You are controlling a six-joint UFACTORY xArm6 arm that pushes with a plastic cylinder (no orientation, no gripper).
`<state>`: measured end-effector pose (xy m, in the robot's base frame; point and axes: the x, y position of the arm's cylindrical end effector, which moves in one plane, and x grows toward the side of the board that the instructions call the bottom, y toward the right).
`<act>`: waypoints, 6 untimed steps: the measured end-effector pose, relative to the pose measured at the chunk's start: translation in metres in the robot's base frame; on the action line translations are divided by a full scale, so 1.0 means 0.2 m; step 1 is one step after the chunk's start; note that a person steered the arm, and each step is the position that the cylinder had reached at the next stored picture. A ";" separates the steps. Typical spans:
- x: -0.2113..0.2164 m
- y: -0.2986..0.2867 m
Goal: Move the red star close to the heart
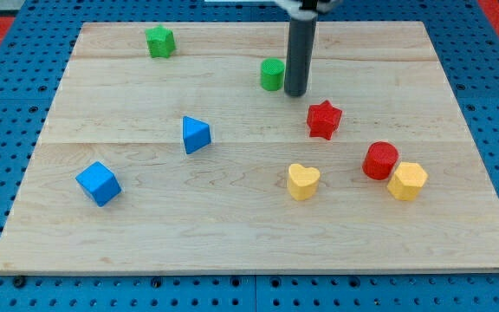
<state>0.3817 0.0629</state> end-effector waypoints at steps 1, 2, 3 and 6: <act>0.19 0.26; 0.05 0.39; 0.36 0.47; 0.26 -0.49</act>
